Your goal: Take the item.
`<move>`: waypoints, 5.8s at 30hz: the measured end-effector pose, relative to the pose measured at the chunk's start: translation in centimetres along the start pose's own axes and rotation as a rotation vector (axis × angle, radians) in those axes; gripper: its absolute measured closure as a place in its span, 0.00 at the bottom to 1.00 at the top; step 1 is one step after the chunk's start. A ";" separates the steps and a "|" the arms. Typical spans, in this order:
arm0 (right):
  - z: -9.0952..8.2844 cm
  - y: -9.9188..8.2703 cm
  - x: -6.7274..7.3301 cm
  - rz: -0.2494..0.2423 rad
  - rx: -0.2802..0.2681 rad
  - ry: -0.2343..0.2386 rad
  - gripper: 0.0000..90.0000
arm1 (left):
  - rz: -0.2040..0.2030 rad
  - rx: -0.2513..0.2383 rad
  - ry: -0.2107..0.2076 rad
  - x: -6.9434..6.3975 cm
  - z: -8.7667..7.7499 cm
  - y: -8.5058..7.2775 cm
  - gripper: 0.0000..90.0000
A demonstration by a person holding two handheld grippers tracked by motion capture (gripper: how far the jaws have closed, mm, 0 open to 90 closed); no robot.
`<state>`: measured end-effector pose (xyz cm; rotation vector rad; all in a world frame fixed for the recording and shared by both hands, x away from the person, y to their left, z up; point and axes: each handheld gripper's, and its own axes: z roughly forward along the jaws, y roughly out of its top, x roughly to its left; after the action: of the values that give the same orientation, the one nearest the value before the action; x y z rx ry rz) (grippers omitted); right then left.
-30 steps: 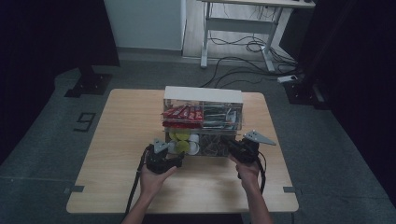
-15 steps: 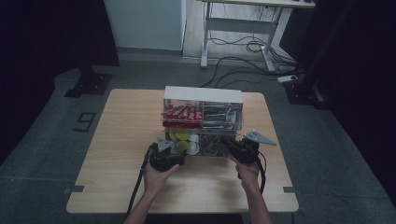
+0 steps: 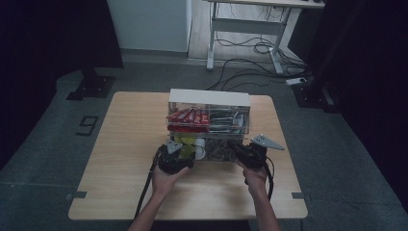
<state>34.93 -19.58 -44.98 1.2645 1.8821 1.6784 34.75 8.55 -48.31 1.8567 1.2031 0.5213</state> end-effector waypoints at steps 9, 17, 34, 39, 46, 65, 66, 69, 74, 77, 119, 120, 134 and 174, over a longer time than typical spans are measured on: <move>0.0 0.0 0.0 0.001 -0.002 0.001 0.98 | 0.025 0.008 0.020 -0.1 0.3 0.3 0.28; 0.0 0.0 0.0 0.000 -0.002 0.000 0.98 | 0.046 0.023 -0.005 -0.8 0.6 0.3 0.29; -0.1 0.0 0.2 -0.005 -0.003 -0.004 0.98 | 0.099 0.020 0.082 -1.8 0.9 -0.1 0.37; -0.1 0.0 0.2 -0.004 -0.004 -0.003 0.98 | 0.081 0.003 0.078 -1.6 0.8 -0.3 0.42; -0.1 0.0 0.2 -0.003 -0.007 -0.002 0.98 | 0.078 -0.004 0.083 -1.6 0.7 -0.4 0.42; -0.1 0.0 0.2 -0.002 -0.007 0.001 0.98 | 0.051 -0.046 0.069 -1.6 -0.9 0.0 0.42; -0.1 0.0 0.2 -0.001 -0.008 0.002 0.98 | 0.047 -0.051 0.066 -1.6 -1.1 0.1 0.42; -0.1 0.0 0.1 0.000 -0.007 0.003 0.98 | 0.043 -0.053 0.058 -1.6 -1.3 0.2 0.42; -0.1 0.0 0.1 0.001 -0.007 0.003 0.98 | 0.027 -0.060 0.040 -1.4 -1.9 0.3 0.42; -0.1 0.0 0.1 0.001 -0.007 0.004 0.98 | 0.026 -0.063 0.040 -1.4 -2.2 0.3 0.42; -0.1 -0.1 -0.4 0.014 -0.004 -0.005 0.98 | -0.033 -0.103 0.053 1.4 -7.0 -1.2 0.42; -0.1 -0.1 -0.4 0.013 -0.002 -0.005 0.98 | -0.033 -0.103 0.053 1.4 -7.0 -1.2 0.42; -0.1 -0.1 -0.6 0.013 0.001 -0.011 0.98 | -0.050 -0.105 0.084 2.9 -7.9 -1.8 0.42; -0.1 -0.2 -0.5 0.015 -0.002 -0.016 0.98 | -0.130 -0.052 0.184 8.1 -7.4 -3.4 0.43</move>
<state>35.10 -20.03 -45.36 1.2905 1.8653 1.6724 31.27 19.47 -47.72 1.7018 1.4080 0.6549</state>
